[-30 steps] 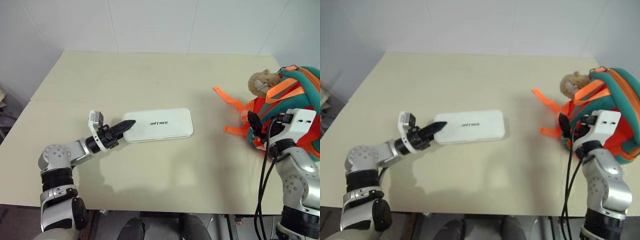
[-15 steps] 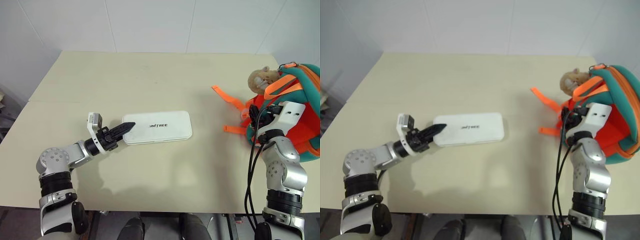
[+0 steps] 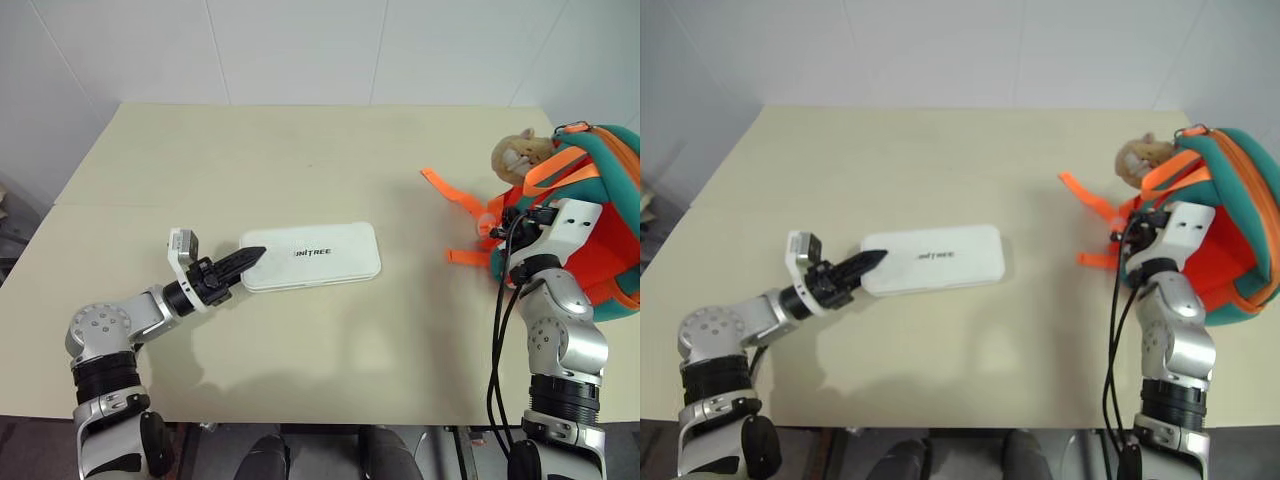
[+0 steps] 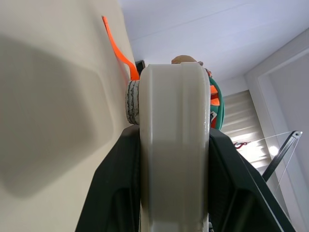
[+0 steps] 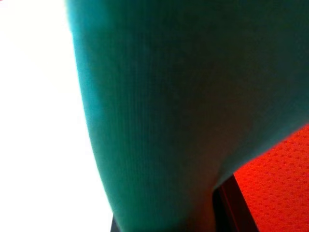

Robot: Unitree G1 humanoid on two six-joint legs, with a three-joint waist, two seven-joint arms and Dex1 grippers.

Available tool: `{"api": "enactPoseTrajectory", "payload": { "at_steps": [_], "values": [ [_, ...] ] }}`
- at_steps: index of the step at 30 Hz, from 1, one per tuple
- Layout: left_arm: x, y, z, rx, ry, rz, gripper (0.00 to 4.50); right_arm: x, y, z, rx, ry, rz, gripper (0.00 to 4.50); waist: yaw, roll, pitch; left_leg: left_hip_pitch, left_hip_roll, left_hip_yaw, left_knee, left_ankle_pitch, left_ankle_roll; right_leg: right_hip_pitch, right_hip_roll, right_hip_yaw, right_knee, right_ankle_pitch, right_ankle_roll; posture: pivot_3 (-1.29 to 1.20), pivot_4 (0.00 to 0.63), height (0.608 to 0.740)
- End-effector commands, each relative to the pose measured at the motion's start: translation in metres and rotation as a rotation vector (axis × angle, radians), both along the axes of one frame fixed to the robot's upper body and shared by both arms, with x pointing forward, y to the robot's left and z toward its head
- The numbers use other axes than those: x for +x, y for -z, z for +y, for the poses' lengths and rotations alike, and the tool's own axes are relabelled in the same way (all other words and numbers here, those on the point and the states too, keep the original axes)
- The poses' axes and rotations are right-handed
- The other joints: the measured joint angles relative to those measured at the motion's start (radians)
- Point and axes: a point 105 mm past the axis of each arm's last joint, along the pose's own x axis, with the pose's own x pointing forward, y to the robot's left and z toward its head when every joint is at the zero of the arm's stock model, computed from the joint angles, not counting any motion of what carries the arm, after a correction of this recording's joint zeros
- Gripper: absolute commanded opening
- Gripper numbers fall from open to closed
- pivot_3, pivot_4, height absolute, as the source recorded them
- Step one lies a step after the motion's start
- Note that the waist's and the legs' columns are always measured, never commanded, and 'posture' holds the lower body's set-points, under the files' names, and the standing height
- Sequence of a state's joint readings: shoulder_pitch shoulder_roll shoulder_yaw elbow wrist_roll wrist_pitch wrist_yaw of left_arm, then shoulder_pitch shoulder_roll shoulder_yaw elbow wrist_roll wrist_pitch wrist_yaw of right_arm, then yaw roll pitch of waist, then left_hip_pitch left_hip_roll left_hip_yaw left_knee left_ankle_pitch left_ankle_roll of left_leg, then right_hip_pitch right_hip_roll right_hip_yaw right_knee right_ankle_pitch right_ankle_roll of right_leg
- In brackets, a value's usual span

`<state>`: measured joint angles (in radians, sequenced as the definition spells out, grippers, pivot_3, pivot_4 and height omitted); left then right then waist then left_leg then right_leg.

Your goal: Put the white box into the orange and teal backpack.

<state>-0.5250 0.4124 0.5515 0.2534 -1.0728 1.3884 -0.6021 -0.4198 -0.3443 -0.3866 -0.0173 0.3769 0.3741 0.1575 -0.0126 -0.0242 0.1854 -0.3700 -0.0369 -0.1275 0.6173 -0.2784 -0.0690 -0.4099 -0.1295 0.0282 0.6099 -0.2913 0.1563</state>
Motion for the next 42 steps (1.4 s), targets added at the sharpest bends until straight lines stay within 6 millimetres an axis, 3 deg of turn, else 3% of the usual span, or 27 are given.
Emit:
{"api": "enactPoseTrajectory", "payload": {
  "at_steps": [1,12,20,24,27,42],
  "values": [
    [-0.002,-0.013,0.013,-0.011,-0.035,-0.049,1.32,-0.004,-0.013,0.013,-0.031,-0.096,-0.026,0.54,-0.005,0.0,0.0,0.0,0.0,0.0,0.0,0.0,0.0,0.0,0.0,0.001,0.0,0.0,0.0,0.0,0.15,0.74],
    [0.012,-0.029,0.041,0.03,-0.146,-0.103,1.32,-0.026,-0.025,0.077,-0.154,-0.463,-0.012,0.54,-0.015,0.0,0.0,0.0,0.001,0.002,-0.001,-0.001,0.001,-0.002,0.001,0.003,-0.001,0.0,0.001,0.0,0.15,0.74],
    [0.019,-0.036,0.065,0.067,-0.21,-0.126,1.32,-0.062,-0.039,0.123,-0.246,-0.729,-0.026,0.54,-0.017,0.0,0.0,-0.001,0.001,0.003,-0.002,-0.001,0.002,-0.003,0.001,0.003,-0.002,0.0,0.001,0.0,0.15,0.74],
    [0.022,-0.037,0.069,0.071,-0.216,-0.133,1.32,-0.073,-0.043,0.139,-0.28,-0.829,-0.035,0.54,-0.015,0.0,0.0,-0.001,0.001,0.003,-0.003,-0.001,0.002,-0.003,0.001,0.003,-0.003,0.0,0.001,0.0,0.15,0.74],
    [0.024,-0.037,0.07,0.07,-0.215,-0.139,1.32,-0.095,-0.048,0.16,-0.324,-0.987,-0.048,0.54,-0.014,0.0,0.0,-0.001,0.001,0.003,-0.002,-0.001,0.002,-0.003,0.001,0.003,-0.003,0.001,0.001,0.0,0.15,0.74],
    [0.027,-0.042,0.084,0.09,-0.223,-0.159,1.32,-0.165,-0.077,0.194,-0.532,-1.49,-0.113,0.54,-0.015,-0.001,0.0,-0.002,0.001,0.004,-0.002,-0.003,0.005,-0.003,0.001,0.003,-0.004,0.001,0.001,0.0,0.15,0.74]
  ]
}}
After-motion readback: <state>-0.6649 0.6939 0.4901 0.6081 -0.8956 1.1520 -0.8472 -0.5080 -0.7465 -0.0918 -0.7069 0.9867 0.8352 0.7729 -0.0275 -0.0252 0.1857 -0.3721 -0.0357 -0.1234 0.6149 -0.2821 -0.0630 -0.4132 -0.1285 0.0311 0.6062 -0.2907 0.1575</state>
